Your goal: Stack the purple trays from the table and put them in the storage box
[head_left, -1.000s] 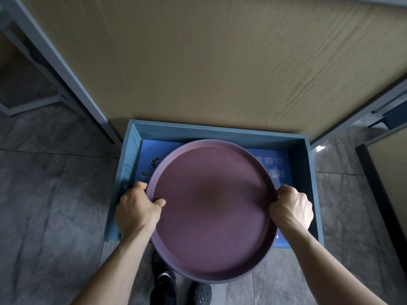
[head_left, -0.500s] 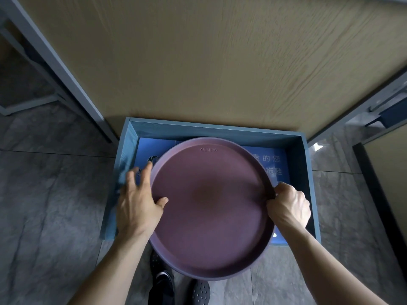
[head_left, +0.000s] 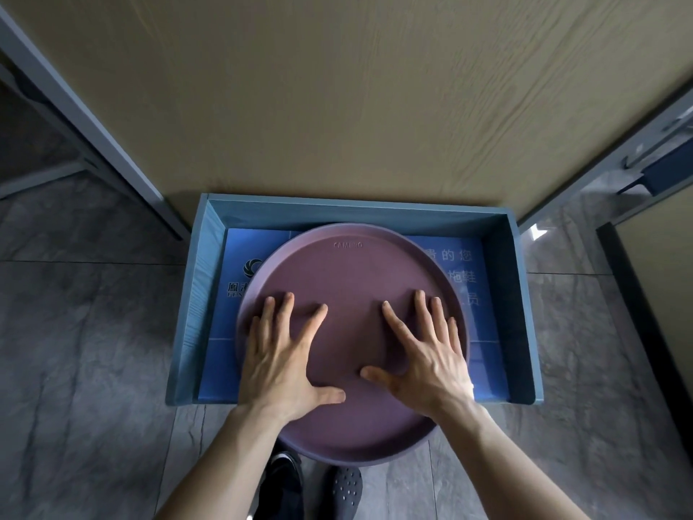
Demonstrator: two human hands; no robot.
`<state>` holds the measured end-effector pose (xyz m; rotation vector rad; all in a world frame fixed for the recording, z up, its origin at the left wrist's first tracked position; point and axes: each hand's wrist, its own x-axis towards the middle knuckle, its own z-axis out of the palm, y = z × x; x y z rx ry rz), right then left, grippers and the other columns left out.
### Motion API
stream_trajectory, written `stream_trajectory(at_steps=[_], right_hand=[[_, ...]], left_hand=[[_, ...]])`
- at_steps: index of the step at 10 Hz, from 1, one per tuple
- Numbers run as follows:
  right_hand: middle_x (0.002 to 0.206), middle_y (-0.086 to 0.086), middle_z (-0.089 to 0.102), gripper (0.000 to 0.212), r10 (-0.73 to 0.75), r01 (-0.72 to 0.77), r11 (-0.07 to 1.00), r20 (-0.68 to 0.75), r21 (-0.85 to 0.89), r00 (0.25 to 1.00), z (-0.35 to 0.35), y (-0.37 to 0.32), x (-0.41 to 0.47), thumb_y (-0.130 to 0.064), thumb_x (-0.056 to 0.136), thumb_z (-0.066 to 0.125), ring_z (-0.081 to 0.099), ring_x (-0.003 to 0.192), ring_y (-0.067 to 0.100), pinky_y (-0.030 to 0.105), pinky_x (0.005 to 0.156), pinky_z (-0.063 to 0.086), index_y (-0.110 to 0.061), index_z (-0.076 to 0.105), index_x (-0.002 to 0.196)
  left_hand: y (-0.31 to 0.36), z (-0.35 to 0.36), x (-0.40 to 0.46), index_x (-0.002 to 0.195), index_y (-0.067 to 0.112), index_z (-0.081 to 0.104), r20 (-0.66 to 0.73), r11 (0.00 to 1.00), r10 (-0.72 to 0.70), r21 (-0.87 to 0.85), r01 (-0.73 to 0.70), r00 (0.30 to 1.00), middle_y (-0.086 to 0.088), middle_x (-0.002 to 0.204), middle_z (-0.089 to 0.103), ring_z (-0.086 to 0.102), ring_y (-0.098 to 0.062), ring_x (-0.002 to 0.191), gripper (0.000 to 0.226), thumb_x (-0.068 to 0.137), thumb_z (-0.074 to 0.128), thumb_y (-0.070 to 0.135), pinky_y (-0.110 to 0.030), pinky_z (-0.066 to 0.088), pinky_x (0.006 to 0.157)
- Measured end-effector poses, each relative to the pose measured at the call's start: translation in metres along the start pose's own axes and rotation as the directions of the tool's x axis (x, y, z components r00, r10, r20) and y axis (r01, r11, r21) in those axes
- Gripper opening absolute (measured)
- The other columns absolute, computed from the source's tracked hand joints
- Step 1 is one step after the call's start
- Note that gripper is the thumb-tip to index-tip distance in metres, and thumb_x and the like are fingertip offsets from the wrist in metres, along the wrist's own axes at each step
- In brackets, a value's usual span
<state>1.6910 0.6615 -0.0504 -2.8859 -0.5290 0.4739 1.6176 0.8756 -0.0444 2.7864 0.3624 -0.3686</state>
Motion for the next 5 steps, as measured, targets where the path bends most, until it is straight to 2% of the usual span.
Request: stream_trajectory(at_steps=[2, 3, 4, 5], right_hand=[[0.167, 0.003, -0.013, 0.105, 0.014, -0.014, 1.000, 0.022, -0.007, 1.000, -0.001, 0.001, 0.001, -0.096, 0.061, 0.038, -0.015, 0.153, 0.029, 0.051, 0.124, 0.004, -0.058, -0.004, 0.149], [0.167, 0.004, -0.013, 0.106, 0.026, -0.024, 0.999, 0.054, -0.035, 0.998, -0.007, -0.002, 0.001, -0.095, 0.061, 0.039, -0.015, 0.153, 0.030, 0.052, 0.123, -0.001, -0.058, -0.005, 0.149], [0.167, 0.004, -0.012, 0.107, 0.049, -0.036, 0.994, 0.122, -0.106, 0.991, -0.023, -0.009, 0.004, -0.095, 0.060, 0.036, -0.016, 0.152, 0.032, 0.057, 0.120, -0.011, -0.056, -0.005, 0.150], [0.167, 0.004, -0.016, 0.105, 0.066, -0.046, 0.991, 0.157, -0.128, 0.985, -0.045, -0.015, 0.004, -0.097, 0.061, 0.027, -0.021, 0.151, 0.032, 0.059, 0.118, -0.015, -0.054, -0.004, 0.151]], left_hand=[[0.002, 0.001, 0.003, 0.154, 0.050, 0.006, 0.011, 1.000, -0.025, 0.001, 0.025, 1.000, -0.005, 0.168, -0.008, -0.008, -0.035, 0.154, 0.135, 0.041, 0.070, 0.084, -0.050, 0.003, 0.125], [0.005, -0.003, 0.003, 0.154, 0.050, 0.003, 0.053, 0.999, -0.027, 0.019, 0.026, 0.998, -0.006, 0.167, -0.010, -0.010, -0.035, 0.154, 0.134, 0.044, 0.072, 0.082, -0.051, 0.003, 0.124], [0.013, -0.017, 0.003, 0.155, 0.046, 0.002, 0.094, 0.998, -0.047, 0.050, 0.042, 0.995, -0.009, 0.167, -0.008, -0.006, -0.036, 0.154, 0.131, 0.048, 0.072, 0.079, -0.052, 0.004, 0.124], [0.016, -0.036, 0.001, 0.155, 0.045, 0.000, 0.079, 0.996, -0.022, 0.083, 0.015, 0.997, -0.010, 0.168, -0.002, -0.001, -0.033, 0.155, 0.131, 0.050, 0.066, 0.084, -0.053, 0.002, 0.124]])
